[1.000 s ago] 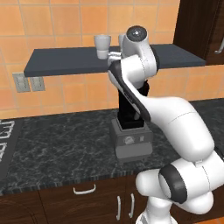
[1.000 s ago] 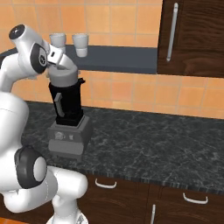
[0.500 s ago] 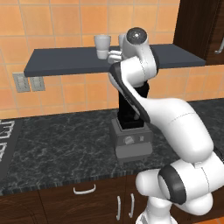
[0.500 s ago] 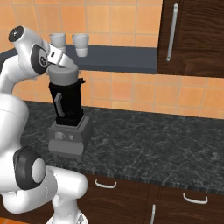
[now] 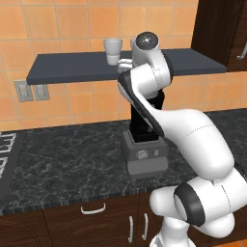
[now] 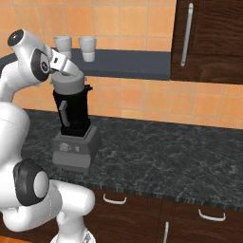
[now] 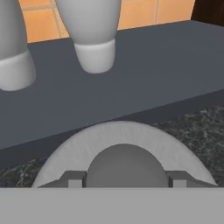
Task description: Close the lid blender by securely placing the lid on top.
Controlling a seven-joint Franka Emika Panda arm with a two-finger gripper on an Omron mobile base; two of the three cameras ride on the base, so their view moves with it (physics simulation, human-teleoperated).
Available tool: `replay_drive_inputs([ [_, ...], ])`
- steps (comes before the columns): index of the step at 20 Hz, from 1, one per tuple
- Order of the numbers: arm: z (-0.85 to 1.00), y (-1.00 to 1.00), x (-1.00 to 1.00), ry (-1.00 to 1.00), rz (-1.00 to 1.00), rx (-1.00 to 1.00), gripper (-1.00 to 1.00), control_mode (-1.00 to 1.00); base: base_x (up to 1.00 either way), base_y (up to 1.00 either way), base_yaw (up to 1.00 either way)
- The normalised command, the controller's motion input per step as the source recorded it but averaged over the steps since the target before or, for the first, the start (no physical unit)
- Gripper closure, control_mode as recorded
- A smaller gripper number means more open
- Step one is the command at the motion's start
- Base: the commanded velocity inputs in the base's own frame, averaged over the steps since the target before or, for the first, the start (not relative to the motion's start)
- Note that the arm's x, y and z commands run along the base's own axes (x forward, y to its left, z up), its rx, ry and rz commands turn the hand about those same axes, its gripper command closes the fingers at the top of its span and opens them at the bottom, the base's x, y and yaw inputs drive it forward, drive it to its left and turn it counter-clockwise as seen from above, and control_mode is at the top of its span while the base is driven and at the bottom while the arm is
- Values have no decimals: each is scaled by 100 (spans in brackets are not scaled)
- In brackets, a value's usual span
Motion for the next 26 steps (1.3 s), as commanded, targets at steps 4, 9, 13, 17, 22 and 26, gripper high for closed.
replay_drive_inputs([
  [4,0,-4,25,0,0,0,100,-100,0,0,0],
  [9,0,-10,3,0,-1,0,100,-100,0,0,0],
  [13,-32,-2,-4,0,0,-7,100,-100,0,0,0],
  [17,-10,-21,8,0,0,-3,100,-100,0,0,0],
  [22,1,-6,1,0,0,0,100,-100,0,0,0],
  [26,10,-18,3,0,-2,0,100,-100,0,0,0],
])
